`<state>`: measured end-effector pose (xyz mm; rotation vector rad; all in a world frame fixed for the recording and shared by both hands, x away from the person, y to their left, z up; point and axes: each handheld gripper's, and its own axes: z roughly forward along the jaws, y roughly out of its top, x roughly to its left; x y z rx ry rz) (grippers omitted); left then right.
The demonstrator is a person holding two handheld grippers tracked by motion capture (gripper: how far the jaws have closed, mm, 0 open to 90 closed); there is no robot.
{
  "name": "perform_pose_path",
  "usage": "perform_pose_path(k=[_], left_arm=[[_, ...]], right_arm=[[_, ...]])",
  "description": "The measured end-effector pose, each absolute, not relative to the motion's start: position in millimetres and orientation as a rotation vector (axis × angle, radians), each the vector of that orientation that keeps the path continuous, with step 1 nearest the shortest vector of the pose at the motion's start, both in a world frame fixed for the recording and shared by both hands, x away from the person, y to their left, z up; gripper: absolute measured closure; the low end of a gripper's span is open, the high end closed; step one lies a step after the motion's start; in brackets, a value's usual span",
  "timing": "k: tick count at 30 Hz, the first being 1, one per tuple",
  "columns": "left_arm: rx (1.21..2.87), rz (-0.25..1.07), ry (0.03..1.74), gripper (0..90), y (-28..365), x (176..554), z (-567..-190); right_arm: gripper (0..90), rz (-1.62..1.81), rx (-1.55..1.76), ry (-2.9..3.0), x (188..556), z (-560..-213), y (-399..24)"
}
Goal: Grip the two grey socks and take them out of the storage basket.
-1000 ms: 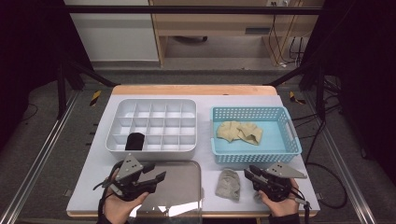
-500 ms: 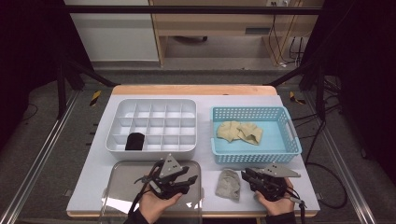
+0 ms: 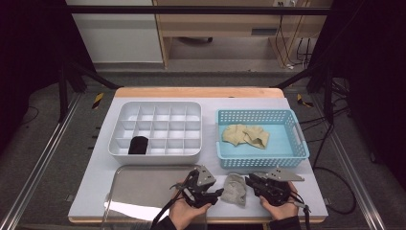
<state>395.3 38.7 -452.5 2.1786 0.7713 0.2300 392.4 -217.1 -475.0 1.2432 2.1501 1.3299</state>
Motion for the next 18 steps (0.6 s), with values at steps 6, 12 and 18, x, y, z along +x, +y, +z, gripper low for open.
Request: perform_pose_path(k=[6,12,18], left_arm=[[2.212,0.216,0.760,58.3,25,396,-459],[2.239,0.189,0.778,66.1,18,399,-465],[2.256,0.181,0.805,79.7,16,401,-469]], right_arm=[[74.3,1.337,1.237,2.167,393,-477,-212],[76.8,1.326,1.235,2.196,395,-481,-208],[83.2,1.312,1.250,2.215,398,-484,-206]])
